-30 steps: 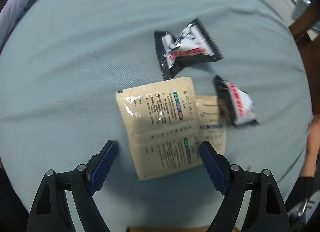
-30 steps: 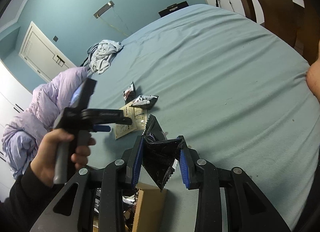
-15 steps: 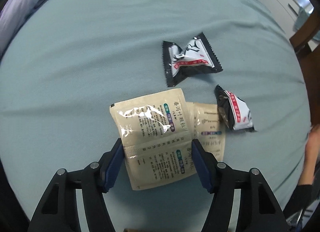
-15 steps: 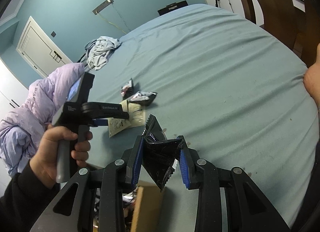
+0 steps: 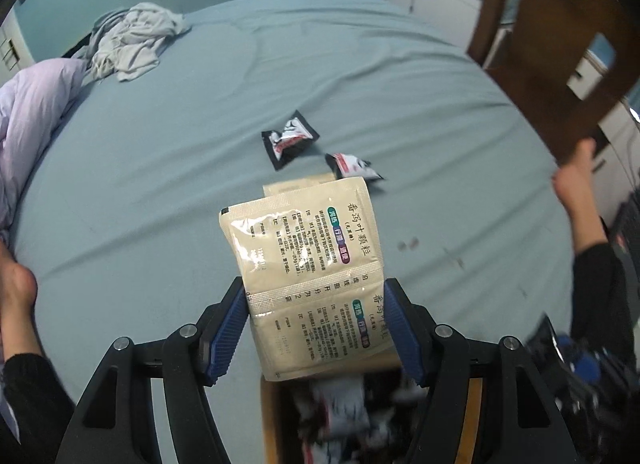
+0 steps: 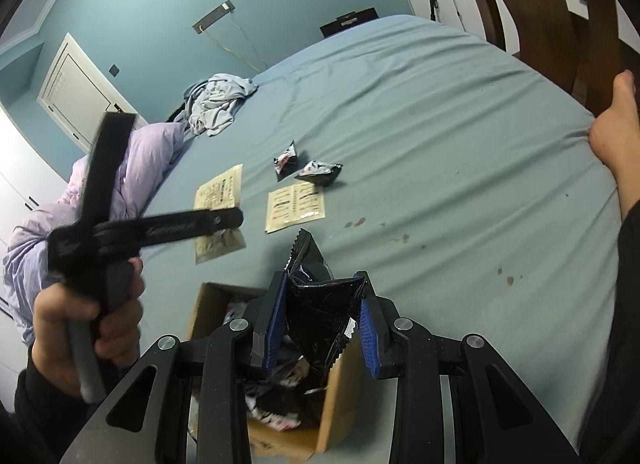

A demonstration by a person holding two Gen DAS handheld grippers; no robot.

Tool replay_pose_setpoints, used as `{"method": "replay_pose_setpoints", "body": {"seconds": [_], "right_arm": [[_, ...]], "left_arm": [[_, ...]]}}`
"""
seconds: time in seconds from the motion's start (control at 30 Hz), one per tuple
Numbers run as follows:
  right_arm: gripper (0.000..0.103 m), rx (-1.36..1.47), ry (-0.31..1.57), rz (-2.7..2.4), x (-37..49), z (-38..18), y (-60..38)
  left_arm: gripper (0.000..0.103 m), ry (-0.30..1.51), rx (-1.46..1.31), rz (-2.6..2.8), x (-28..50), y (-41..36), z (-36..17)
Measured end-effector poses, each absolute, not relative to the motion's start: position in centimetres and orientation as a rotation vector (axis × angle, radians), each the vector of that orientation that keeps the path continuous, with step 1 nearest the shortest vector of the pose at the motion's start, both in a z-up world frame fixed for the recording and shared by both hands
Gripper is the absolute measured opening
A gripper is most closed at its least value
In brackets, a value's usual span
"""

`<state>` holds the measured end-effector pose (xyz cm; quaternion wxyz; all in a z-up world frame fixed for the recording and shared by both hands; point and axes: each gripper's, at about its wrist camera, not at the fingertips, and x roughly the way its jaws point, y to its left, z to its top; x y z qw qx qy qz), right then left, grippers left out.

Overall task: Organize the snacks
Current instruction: 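Grasp a paper sachet with the left gripper while the right gripper holds the black packet, then lower the sachet and black packet into the box and open both grippers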

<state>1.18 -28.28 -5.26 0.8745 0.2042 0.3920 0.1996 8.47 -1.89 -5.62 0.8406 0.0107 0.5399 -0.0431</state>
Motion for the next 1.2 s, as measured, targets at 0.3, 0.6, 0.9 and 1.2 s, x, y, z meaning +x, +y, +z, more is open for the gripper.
{"method": "replay_pose_setpoints", "body": {"seconds": [0.3,0.6,0.9,1.2], "right_arm": [[0.031,0.461,0.848,0.404,-1.7,-5.3,-27.6],[0.031,0.473,0.876,0.400,-3.0,-5.2,-27.0],[0.031,0.475,0.902,0.408,-3.2,-5.1,-26.7],[0.031,0.496,0.906,0.396,-2.4,-5.5,-27.0]], "left_arm": [[0.067,1.150,0.078,-0.210,0.8,-2.6,-6.2],[0.071,1.182,0.173,-0.195,-2.2,-4.5,-9.1],[0.082,1.195,0.150,-0.199,-2.5,-4.6,-9.0],[0.089,1.124,0.017,-0.147,-2.2,-0.6,-5.0]]}}
